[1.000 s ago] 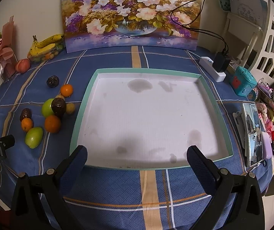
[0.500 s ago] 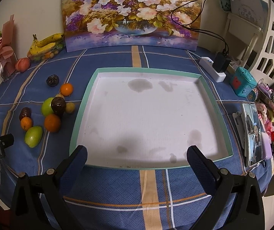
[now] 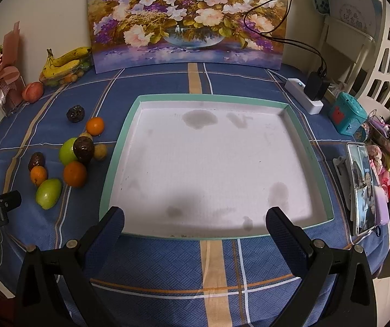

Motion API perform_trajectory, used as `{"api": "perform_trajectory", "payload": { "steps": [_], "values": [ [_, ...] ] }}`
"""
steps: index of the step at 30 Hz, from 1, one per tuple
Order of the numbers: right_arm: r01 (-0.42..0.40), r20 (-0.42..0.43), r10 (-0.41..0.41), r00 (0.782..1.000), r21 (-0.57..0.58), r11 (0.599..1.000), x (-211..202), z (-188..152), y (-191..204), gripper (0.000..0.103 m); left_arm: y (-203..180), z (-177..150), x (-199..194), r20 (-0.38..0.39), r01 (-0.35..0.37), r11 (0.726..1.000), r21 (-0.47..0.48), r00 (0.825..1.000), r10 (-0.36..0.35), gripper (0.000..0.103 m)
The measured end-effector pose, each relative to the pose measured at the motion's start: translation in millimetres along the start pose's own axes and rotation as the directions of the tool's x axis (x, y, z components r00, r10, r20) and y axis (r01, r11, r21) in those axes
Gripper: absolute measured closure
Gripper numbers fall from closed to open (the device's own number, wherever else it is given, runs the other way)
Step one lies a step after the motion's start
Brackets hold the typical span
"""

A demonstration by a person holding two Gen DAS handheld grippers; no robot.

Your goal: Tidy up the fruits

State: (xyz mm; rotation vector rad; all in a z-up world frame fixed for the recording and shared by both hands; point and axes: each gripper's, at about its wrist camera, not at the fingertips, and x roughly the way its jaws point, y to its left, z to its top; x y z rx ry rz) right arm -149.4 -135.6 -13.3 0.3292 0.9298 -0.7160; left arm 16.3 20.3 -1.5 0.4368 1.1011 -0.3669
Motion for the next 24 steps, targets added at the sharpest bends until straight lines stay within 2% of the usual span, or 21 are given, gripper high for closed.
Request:
{"api": "perform_trajectory", "payload": {
  "steps": [24],
  "values": [
    [-0.005, -0.002, 0.005, 1.000, -0.003, 1.000, -0.3, 1.5, -0.3, 0.000, -0.3, 0.4, 0.2, -0.001, -0.001, 1.000, 0.002, 1.000, 0.001, 0.000]
  ]
}}
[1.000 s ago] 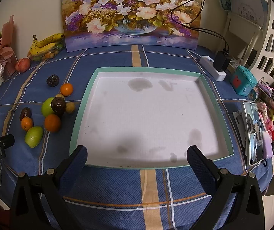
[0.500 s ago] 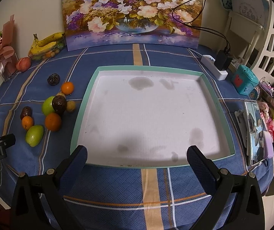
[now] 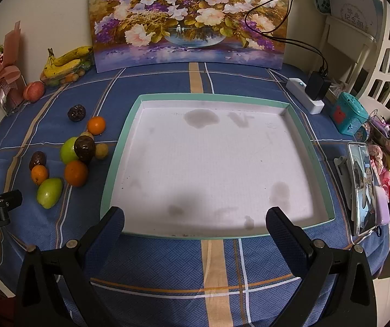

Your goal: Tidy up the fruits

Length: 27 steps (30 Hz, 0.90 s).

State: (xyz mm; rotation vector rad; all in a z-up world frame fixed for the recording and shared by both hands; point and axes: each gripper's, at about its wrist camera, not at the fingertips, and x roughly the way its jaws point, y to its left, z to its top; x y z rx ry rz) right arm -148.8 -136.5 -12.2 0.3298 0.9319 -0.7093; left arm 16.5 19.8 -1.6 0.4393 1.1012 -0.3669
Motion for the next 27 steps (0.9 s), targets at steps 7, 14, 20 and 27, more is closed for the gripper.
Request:
{"api": "perform_trajectory", "payload": {
  "steps": [7, 14, 20, 27],
  "values": [
    [-0.014, 0.009, 0.014, 1.000, 0.001, 1.000, -1.6, 0.4, 1.1, 0.000, 0.4, 0.4, -0.4, 0.002, 0.003, 1.000, -0.003, 1.000, -0.003, 0.000],
    [-0.036, 0.019, 0.037, 0.999, -0.005, 0.999, -2.4, 3.3, 3.8, 0.000, 15.7, 8.3, -5.3, 0.068, 0.096, 0.992, -0.087, 0.994, -0.091, 0.000],
    [-0.115, 0.068, 0.116, 0.991, -0.008, 0.993, -5.7, 15.5, 13.4, 0.000, 32.9, 19.7, -1.2, 0.121, 0.130, 0.980, -0.148, 0.986, -0.113, 0.000],
    [-0.209, 0.117, 0.207, 0.971, 0.006, 0.978, -3.1, 37.6, 22.2, 0.000, 45.1, 36.1, 8.1, 0.133, 0.125, 0.974, -0.190, 0.986, -0.101, 0.000]
  ]
}}
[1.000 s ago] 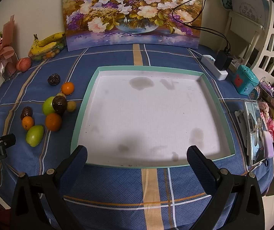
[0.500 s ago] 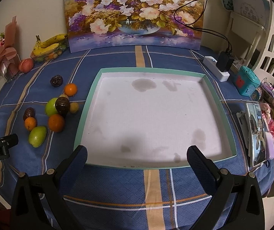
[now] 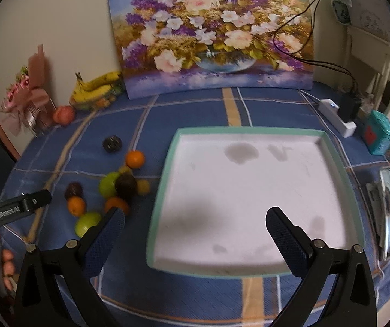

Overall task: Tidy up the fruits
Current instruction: 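Close the left tool on the large brown date while the right tool grasps a dark round plum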

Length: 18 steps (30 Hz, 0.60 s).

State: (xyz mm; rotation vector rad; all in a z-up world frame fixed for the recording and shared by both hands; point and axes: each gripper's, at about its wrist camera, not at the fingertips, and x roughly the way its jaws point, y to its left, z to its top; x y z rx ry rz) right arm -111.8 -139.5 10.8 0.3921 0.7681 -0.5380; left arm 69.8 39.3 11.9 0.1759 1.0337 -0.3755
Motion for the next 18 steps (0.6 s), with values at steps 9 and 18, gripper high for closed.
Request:
{"api": "perform_trajectory", "payload": {
  "steps": [9, 18],
  "values": [
    [-0.078, 0.020, 0.078, 0.997, -0.009, 0.997, 9.3, 27.9, 12.8, 0.000, 12.4, 19.0, 10.2, 0.012, 0.022, 0.998, -0.052, 1.000, -0.022, 0.000],
    [-0.139, 0.023, 0.141, 0.990, -0.079, 0.987, 20.3, 56.1, 33.2, 0.000, 11.0, 44.5, 18.6, 0.020, 0.078, 0.995, -0.064, 0.997, -0.077, 0.000]
  ]
}}
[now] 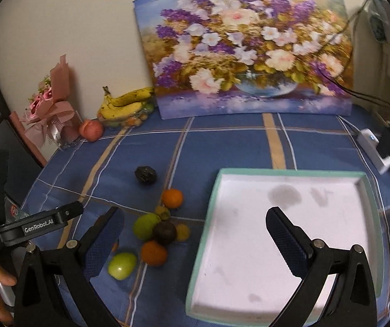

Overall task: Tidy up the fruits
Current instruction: 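Close the left tool on the large brown date while the right tool grasps a dark round plum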

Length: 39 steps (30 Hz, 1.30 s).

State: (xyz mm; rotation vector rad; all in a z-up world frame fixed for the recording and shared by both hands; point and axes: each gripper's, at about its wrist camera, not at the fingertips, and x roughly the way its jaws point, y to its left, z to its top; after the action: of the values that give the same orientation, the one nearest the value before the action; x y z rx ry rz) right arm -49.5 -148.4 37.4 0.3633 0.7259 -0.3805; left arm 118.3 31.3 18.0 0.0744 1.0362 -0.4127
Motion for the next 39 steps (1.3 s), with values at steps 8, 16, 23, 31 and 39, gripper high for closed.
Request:
{"api": "perform_trajectory", "payload": {
  "steps": [8, 16, 23, 31, 39],
  "values": [
    [-0.027, -0.016, 0.026, 1.000, -0.063, 0.998, 17.1, 17.3, 10.8, 0.000, 4.9, 16.0, 11.4, -0.042, 0.013, 0.999, -0.037, 0.999, -0.015, 0.000],
    [-0.057, -0.059, 0.052, 0.997, -0.081, 0.995, 31.6, 24.7, 22.2, 0.004, 7.8, 25.0, 26.7, -0.094, 0.027, 0.996, -0.080, 0.995, -0.035, 0.002],
    [-0.077, -0.119, 0.063, 0.991, -0.122, 0.990, 46.2, 25.6, 36.3, 0.019, 3.4, 25.5, 44.4, -0.146, 0.056, 0.995, -0.081, 0.987, -0.068, 0.011],
    [-0.098, -0.211, 0.070, 0.975, -0.122, 0.988, 69.5, 12.0, 41.1, 0.032, 3.0, 15.4, 65.2, -0.211, 0.062, 0.994, -0.087, 0.974, -0.079, 0.021],
    [-0.120, -0.316, 0.082, 0.945, -0.102, 0.988, 96.5, -11.5, 42.6, 0.043, 4.9, 1.1, 90.2, -0.290, 0.068, 0.991, -0.112, 0.952, -0.098, 0.036]
  ]
}}
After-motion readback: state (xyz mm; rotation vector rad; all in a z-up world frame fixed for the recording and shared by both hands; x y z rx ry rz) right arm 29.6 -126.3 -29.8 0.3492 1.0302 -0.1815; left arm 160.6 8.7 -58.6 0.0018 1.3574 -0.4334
